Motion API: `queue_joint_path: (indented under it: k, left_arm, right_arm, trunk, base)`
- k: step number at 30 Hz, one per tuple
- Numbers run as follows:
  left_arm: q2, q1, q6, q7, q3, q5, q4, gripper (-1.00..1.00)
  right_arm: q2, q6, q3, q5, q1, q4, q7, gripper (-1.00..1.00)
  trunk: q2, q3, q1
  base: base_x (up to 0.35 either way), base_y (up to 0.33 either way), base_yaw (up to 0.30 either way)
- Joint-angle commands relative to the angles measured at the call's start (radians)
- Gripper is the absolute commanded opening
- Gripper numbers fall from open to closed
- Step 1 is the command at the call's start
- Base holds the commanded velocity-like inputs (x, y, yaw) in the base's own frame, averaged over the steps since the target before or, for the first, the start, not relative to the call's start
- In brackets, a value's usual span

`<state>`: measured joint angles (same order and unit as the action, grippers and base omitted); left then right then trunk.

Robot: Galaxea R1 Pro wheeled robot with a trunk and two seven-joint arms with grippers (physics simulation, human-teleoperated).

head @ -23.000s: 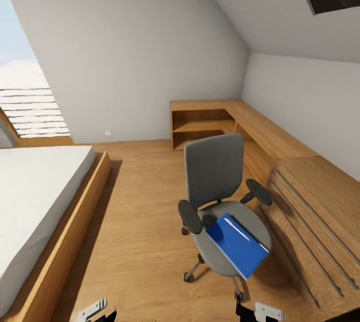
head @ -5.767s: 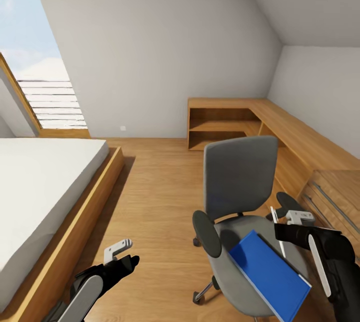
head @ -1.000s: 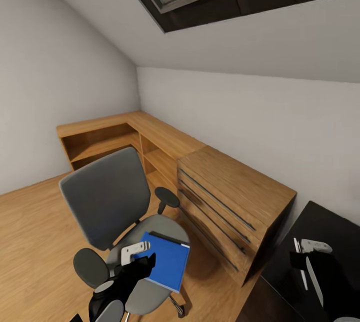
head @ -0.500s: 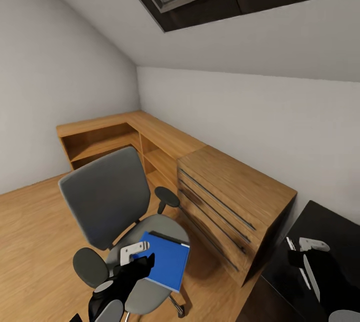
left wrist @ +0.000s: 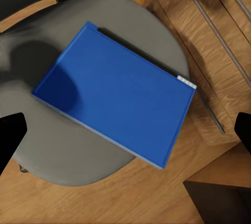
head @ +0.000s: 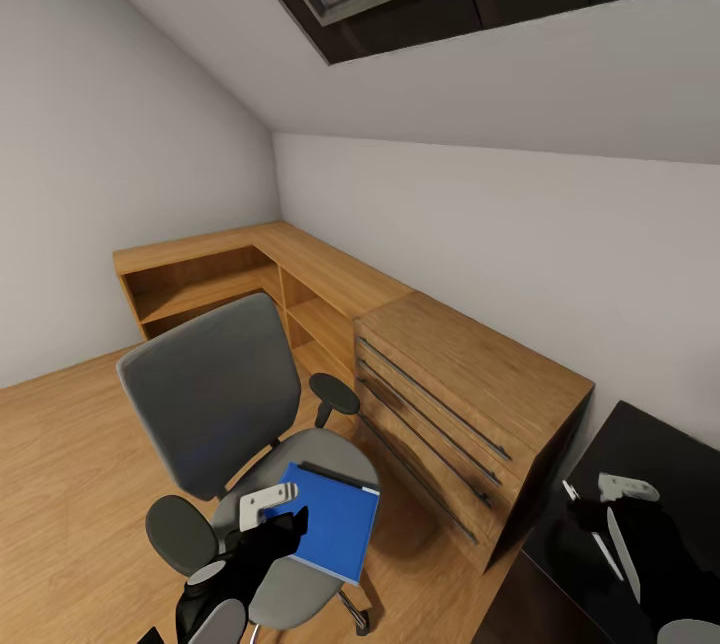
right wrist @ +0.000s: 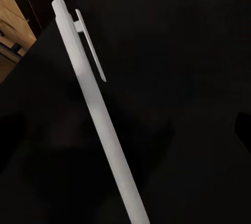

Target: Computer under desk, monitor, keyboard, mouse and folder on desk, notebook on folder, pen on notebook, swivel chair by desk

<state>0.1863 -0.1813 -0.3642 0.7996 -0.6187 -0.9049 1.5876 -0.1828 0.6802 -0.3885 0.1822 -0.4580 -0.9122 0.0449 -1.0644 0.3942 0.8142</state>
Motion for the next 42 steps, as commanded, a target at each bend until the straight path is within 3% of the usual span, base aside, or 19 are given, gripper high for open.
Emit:
queue_joint_path:
  k: [1,9,13,14,18,27,36,42]
  left_arm:
    - [0.001,-0.001,-0.002,0.007,-0.002,-0.005,0.001,1.00]
    - [0.002,-0.001,-0.002,0.007,-0.001,-0.004,-0.003,1.00]
    - [0.003,-0.001,-0.002,0.007,-0.001,-0.003,-0.003,1.00]
    - [0.003,-0.001,-0.002,0.007,-0.001,-0.005,-0.004,1.00]
    - [0.004,-0.001,-0.003,0.006,0.000,-0.006,-0.008,1.00]
    - [0.006,-0.001,-0.003,0.006,0.002,-0.005,-0.023,1.00]
    - [0.007,-0.001,-0.002,0.005,0.002,-0.005,-0.025,1.00]
    - [0.010,-0.001,-0.002,0.005,0.002,-0.004,-0.025,1.00]
  right_arm:
    - [0.000,0.004,-0.001,0.008,-0.001,-0.008,0.005,1.00]
    - [0.017,0.012,-0.003,0.001,0.004,-0.206,0.019,1.00]
    - [0.081,0.031,-0.004,0.002,0.007,-0.314,0.022,1.00]
    - [0.111,0.035,-0.005,0.004,0.008,-0.341,0.021,1.00]
    - [0.151,0.037,-0.006,0.007,0.009,-0.364,0.020,1.00]
    - [0.171,0.035,-0.004,0.006,0.010,-0.367,0.019,1.00]
    - [0.235,0.029,0.007,0.027,0.017,-0.363,0.017,1.00]
    - [0.248,0.029,0.018,0.039,0.019,-0.360,0.017,1.00]
  trunk:
    - [-0.001,0.001,0.000]
    - [-0.001,0.001,0.000]
    - [-0.001,0.001,0.000]
    - [-0.001,0.001,0.000]
    - [-0.001,0.001,0.000]
    - [-0.001,0.001,0.000]
    - [-0.001,0.003,0.000]
    - [-0.001,0.006,0.000]
  base:
    - [0.000,0.000,0.000]
    - [0.000,0.000,0.000]
    - [0.000,0.000,0.001]
    - [0.000,0.000,0.095]
    - [0.000,0.000,0.192]
    - [0.000,0.000,0.265]
    - [0.000,0.001,0.275]
    - [0.000,0.150,0.272]
